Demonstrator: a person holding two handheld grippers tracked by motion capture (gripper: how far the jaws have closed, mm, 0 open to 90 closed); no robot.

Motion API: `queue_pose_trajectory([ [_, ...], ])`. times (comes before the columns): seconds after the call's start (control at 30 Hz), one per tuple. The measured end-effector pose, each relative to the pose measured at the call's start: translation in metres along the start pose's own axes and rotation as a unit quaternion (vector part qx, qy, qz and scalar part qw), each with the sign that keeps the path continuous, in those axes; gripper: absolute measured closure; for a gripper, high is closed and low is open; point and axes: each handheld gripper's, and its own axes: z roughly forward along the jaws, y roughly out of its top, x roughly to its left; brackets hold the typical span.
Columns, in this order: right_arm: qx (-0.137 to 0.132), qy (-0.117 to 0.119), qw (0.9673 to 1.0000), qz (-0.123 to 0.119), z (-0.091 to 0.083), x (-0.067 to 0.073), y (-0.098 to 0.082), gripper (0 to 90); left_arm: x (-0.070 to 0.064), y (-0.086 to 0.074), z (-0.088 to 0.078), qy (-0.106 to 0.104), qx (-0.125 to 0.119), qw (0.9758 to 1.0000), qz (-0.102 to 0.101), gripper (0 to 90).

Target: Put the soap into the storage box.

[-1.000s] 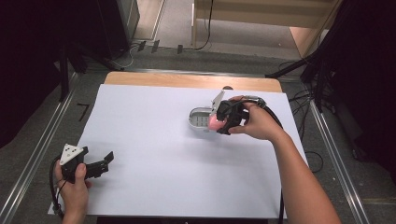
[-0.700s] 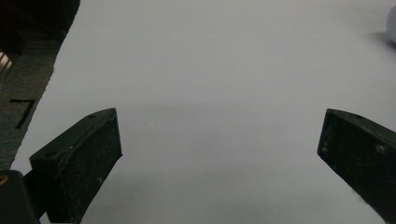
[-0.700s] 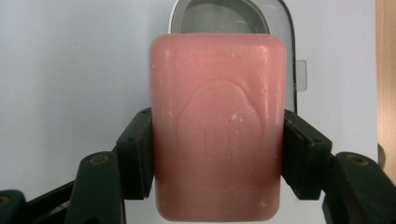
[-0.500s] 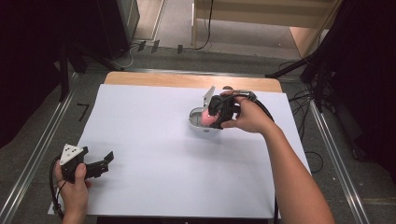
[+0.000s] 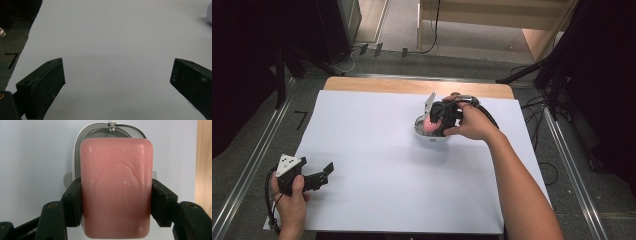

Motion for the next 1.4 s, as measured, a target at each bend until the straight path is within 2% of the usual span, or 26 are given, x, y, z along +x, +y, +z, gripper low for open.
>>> queue_pose_trajectory([
  [0.37, 0.009, -0.002, 1.0000, 0.002, 0.005, 0.000, 0.002, 38.3, 0.000, 0.000, 0.000, 0.000, 0.000, 1.0000, 0.000, 0.0],
  [0.43, 0.005, 0.001, 1.0000, -0.006, 0.007, -0.001, 0.003, 38.3, 0.000, 0.000, 0.000, 0.000, 0.000, 1.0000, 0.000, 0.0],
  [0.57, 0.009, 0.002, 0.9999, -0.006, 0.009, 0.000, 0.003, 38.3, 0.000, 0.000, 0.000, 0.000, 0.000, 1.0000, 0.000, 0.0],
  [0.67, 0.011, 0.006, 0.9999, 0.000, 0.011, -0.001, 0.003, 38.3, 0.000, 0.000, 0.000, 0.000, 0.000, 1.0000, 0.000, 0.0],
  [0.97, 0.007, 0.020, 0.9998, -0.005, 0.014, -0.001, 0.003, 37.3, 0.000, 0.000, 0.000, -0.001, 0.002, 1.0000, -0.001, 0.0],
  [1.13, -0.017, 0.013, 0.9997, 0.011, 0.009, -0.004, 0.005, 39.1, 0.000, 0.000, 0.000, 0.000, 0.002, 1.0000, -0.001, 0.0],
  [1.4, -0.021, 0.005, 0.9994, 0.025, 0.004, -0.005, 0.001, 37.2, 0.000, 0.000, 0.000, 0.000, 0.002, 1.0000, -0.001, 0.0],
])
